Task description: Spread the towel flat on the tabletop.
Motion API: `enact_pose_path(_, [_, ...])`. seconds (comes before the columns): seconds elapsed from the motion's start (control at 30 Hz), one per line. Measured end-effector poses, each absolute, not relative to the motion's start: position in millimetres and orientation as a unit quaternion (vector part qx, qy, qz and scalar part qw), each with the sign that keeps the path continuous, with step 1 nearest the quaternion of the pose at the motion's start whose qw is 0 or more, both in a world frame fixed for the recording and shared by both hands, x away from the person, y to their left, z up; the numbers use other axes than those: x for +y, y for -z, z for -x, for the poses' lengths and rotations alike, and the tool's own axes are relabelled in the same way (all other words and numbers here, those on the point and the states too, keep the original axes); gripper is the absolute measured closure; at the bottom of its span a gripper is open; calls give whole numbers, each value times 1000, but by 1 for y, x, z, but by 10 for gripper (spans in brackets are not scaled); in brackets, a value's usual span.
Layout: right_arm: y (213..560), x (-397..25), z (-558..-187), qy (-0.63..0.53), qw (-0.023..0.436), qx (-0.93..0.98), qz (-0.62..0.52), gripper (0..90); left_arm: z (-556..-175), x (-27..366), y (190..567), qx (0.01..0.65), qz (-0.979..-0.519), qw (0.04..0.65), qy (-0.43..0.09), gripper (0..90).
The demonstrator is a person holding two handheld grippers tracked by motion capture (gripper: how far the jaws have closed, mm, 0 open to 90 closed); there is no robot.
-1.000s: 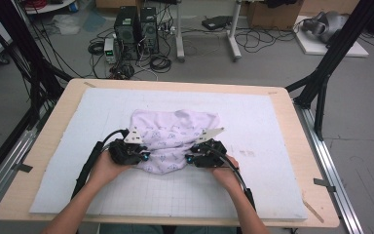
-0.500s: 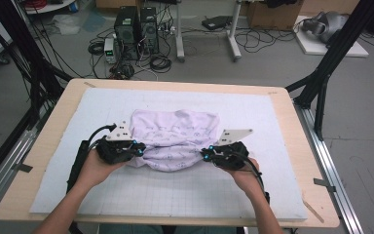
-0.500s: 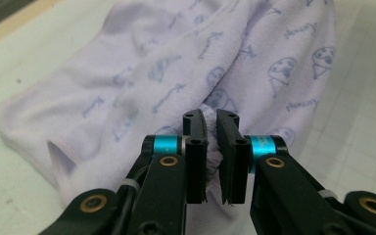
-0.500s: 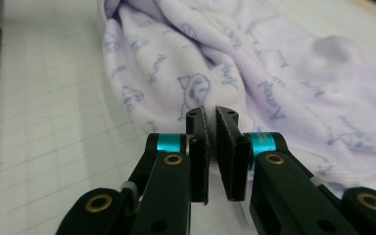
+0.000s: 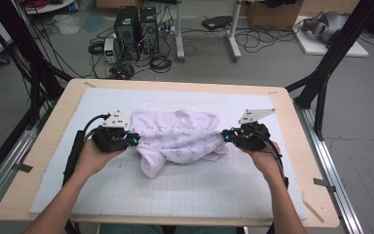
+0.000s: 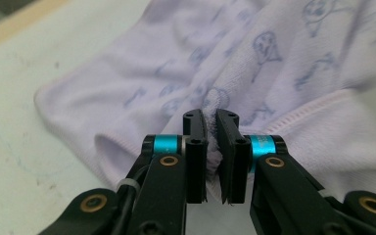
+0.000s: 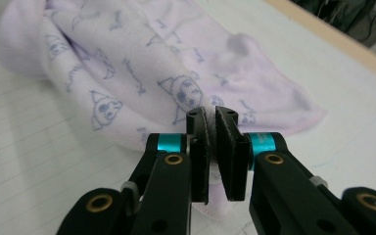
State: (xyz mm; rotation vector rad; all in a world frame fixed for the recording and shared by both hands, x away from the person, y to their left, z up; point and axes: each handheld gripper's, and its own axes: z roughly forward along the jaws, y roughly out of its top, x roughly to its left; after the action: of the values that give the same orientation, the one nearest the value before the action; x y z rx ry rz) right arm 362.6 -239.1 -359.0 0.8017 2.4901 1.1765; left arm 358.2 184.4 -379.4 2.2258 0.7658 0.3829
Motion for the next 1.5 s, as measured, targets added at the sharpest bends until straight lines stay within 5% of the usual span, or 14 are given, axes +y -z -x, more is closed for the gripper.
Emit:
enact_pose_path(0.27, [395, -226, -391, -385, 97, 866, -304, 801, -373, 182, 395, 310, -870, 360, -130, 743])
enact_pose_path(0.4, [385, -230, -380, -413, 90, 855, -301, 659, -361, 188, 379, 305, -858, 390, -138, 642])
enact_pose_path(0.63, [367, -220, -338, -438, 109, 853, -262, 606, -328, 184, 359, 273, -856, 416, -140, 555])
enact_pose_path(0.93, [398, -191, -317, -424, 91, 870, -235, 459, -319, 152, 389, 244, -873, 412, -94, 447])
enact_pose_path(1.0, [406, -184, -319, -418, 88, 873, -235, 456, -323, 148, 398, 237, -885, 391, -85, 479])
enact_pose_path(1.07, [414, -177, -322, -411, 89, 876, -238, 467, -326, 143, 403, 226, -893, 383, -76, 634])
enact_pose_path(1.2, [428, -163, -329, -402, 92, 878, -243, 626, -326, 138, 408, 206, -902, 372, -74, 854])
enact_pose_path(1.33, [429, -155, -328, -393, 90, 891, -207, 801, -321, 143, 404, 204, -899, 379, -77, 875])
enact_pose_path(1.5, [417, -169, -317, -400, 86, 892, -191, 823, -311, 157, 394, 206, -886, 404, -98, 881])
